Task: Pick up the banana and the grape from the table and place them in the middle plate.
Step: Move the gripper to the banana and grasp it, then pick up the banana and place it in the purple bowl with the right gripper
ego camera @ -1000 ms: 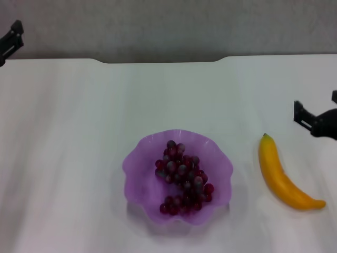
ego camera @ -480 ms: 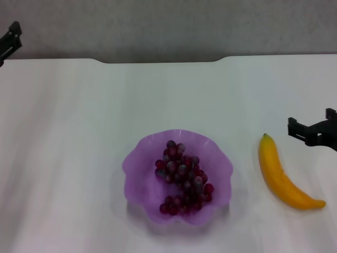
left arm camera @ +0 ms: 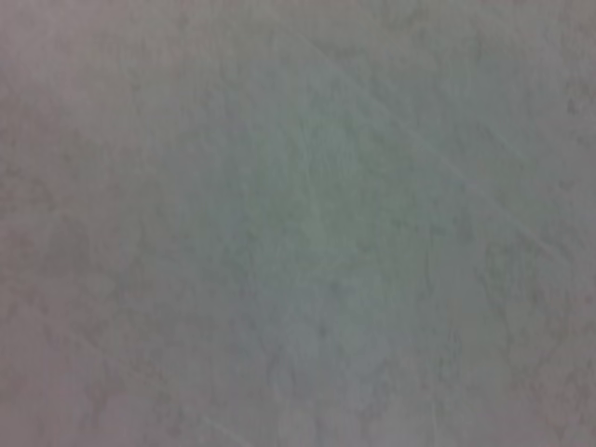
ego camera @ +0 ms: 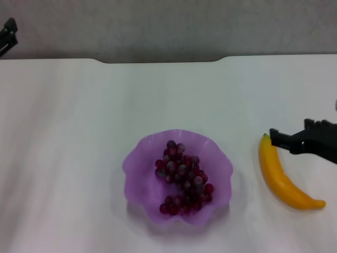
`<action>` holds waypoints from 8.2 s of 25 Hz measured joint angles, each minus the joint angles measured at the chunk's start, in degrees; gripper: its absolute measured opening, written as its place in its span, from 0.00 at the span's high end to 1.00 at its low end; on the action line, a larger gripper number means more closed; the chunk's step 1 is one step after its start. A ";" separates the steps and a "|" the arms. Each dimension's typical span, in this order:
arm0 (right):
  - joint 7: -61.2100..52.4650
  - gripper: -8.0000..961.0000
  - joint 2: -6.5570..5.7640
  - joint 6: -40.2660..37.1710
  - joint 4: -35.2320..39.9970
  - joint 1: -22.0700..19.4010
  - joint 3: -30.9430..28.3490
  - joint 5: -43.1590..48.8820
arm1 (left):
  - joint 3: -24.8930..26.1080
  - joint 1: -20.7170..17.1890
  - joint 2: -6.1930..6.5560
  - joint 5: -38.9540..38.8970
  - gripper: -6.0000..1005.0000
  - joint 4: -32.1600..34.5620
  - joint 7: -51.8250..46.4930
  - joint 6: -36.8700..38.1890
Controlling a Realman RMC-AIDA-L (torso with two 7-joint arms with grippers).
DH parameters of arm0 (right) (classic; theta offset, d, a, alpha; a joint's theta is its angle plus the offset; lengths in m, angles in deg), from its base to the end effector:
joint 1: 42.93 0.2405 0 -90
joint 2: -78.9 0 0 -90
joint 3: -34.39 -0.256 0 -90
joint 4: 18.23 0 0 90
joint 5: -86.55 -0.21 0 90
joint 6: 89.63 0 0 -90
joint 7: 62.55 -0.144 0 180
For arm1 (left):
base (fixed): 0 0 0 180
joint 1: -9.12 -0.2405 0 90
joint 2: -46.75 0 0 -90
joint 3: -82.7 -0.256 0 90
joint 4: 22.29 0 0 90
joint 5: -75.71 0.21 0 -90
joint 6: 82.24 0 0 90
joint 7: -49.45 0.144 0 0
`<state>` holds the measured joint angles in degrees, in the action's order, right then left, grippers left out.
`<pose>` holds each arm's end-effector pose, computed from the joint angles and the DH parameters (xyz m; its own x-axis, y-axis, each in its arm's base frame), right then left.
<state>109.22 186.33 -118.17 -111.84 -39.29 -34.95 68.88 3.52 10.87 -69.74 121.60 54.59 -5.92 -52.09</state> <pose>0.2244 0.3256 0.0175 0.7409 -0.4905 -0.4587 -0.6431 -0.3216 -0.6949 -0.2482 0.3487 0.1253 0.7767 -0.1301 0.6163 0.5826 -0.2236 -0.7814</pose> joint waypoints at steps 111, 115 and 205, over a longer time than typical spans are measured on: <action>0.05 0.18 6.63 1.88 35.62 17.38 -0.27 1.14 | -0.71 -2.53 -0.05 0.51 0.12 4.01 -0.79 -0.09; -0.05 0.38 6.75 2.81 35.74 17.42 -0.35 1.14 | -0.71 -2.69 -0.05 0.51 0.12 4.15 -0.79 -0.09; 0.14 0.42 -3.60 -2.86 -4.60 17.06 23.23 12.88 | -1.33 -4.28 0.04 0.60 0.12 5.64 -0.97 -0.18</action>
<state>109.36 182.72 -121.03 -116.44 -22.23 -11.72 81.76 2.19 6.59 -69.70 122.20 60.24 -6.89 -52.27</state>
